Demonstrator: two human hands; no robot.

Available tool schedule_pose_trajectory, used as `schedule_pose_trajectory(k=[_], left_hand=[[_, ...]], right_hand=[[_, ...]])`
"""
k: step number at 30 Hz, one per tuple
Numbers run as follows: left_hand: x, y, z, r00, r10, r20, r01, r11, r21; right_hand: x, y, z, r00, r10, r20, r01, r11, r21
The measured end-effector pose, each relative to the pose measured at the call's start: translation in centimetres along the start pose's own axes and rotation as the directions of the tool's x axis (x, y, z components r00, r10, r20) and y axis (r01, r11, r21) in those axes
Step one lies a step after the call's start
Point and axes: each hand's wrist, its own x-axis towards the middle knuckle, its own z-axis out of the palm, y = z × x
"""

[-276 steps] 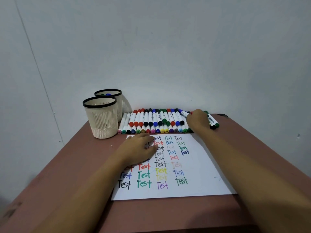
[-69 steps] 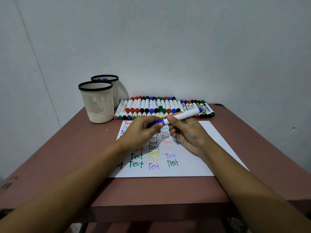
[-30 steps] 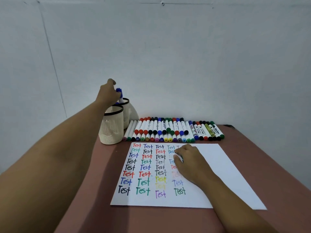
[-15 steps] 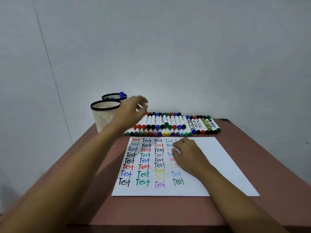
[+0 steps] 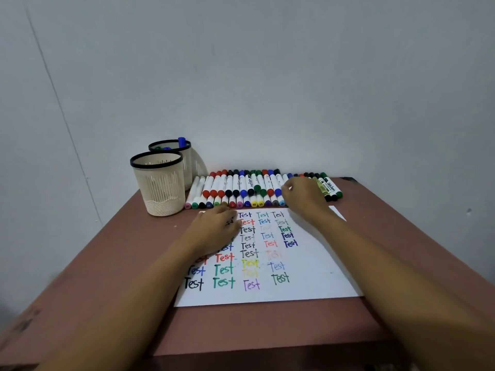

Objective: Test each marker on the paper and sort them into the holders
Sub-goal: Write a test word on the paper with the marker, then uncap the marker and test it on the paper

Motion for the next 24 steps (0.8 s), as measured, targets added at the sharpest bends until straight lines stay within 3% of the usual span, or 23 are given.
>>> schedule_pose_trajectory(k=[6,13,17,24], left_hand=[[0.1,-0.1,0.1,1.0,0.012,-0.016,-0.012,1.0,-0.006],[0.3,-0.5,0.3,1.0,0.011,-0.011,-0.011,1.0,0.004],[0.1,-0.6,0.5,0.997,0.022,-0.08,-0.025,0.999,-0.045],[-0.2,-0.6,-0.4,0.913,0.029,-0.407,-0.031,1.0,0.003]], right_hand=[[3.1,0.7,2.1,0.98,0.198,-0.004,-0.197,0.976,-0.096],[4.0,0.8,3.5,0.971,0.235,-0.043,-0.238,0.964,-0.121],[3.9,0.6,2.4,0.966,0.243,-0.088,-0.242,0.97,0.016],[0.1,-0.2,-1.5,0.95,0.24,-0.2,-0.157,0.921,0.357]])
